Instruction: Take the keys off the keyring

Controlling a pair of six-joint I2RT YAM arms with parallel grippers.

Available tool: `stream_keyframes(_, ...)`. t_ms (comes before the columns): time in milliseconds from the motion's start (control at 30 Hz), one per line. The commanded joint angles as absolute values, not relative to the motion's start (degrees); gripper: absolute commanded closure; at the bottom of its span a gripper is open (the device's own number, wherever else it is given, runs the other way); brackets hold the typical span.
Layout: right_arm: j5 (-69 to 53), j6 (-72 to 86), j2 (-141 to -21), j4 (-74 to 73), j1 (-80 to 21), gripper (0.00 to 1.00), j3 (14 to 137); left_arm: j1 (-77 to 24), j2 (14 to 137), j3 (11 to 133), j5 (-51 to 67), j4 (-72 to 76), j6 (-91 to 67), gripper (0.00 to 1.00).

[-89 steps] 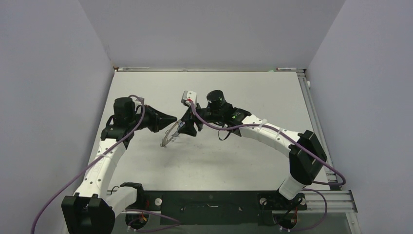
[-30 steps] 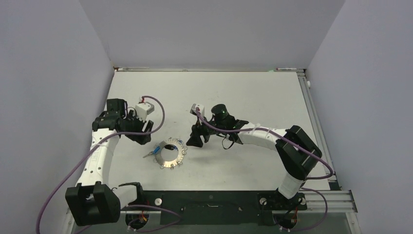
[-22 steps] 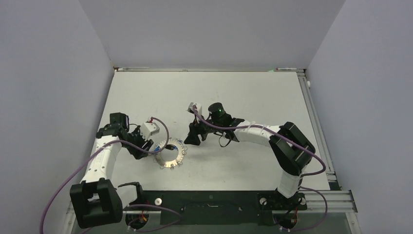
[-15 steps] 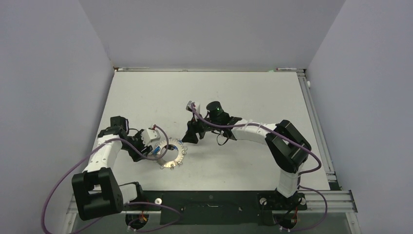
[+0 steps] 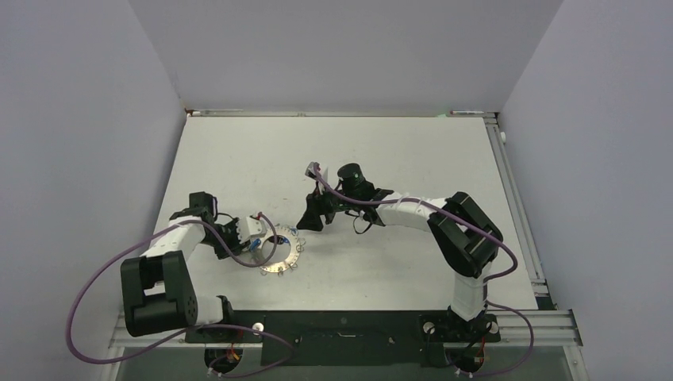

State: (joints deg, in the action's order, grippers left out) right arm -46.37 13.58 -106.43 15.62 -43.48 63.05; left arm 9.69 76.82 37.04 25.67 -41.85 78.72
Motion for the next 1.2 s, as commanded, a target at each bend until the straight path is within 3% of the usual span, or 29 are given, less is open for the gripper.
stream_keyframes(0, -48.1, 14.6, -107.7, 20.1, -43.6, 0.43, 65.8, 6.7, 74.6, 36.9, 25.6, -40.4, 80.4, 0.83)
stream_keyframes(100, -48.3, 14.8, -108.4, 21.1, -44.0, 0.42, 66.5, 4.1, 71.9, 39.1, 26.4, -44.3, 79.4, 1.00)
stream_keyframes(333, -48.5, 16.5, -112.0, 24.3, -45.9, 0.42, 68.7, -2.9, 63.5, 39.1, 27.2, -44.0, 75.3, 1.00)
stream_keyframes(600, -49.4, 19.5, -114.7, 27.2, -47.1, 0.41, 69.4, -4.4, 63.1, 41.9, 28.7, -46.1, 71.5, 1.00)
stream_keyframes(633, -49.6, 19.9, -114.7, 27.4, -47.1, 0.41, 69.5, -3.7, 63.6, 42.6, 28.5, -47.4, 71.6, 0.98)
stream_keyframes(733, -49.1, 19.5, -114.3, 27.3, -47.0, 0.41, 69.2, 3.0, 66.1, 43.6, 30.5, -50.5, 75.9, 0.60)
stream_keyframes(900, -48.6, 19.9, -113.8, 27.3, -46.8, 0.41, 68.5, 7.4, 70.2, 41.0, 28.5, -46.1, 77.8, 0.36)
stream_keyframes(1167, -48.7, 20.0, -113.0, 27.7, -45.1, 0.40, 67.9, 5.5, 69.4, 31.3, 26.1, -33.4, 78.7, 0.32)
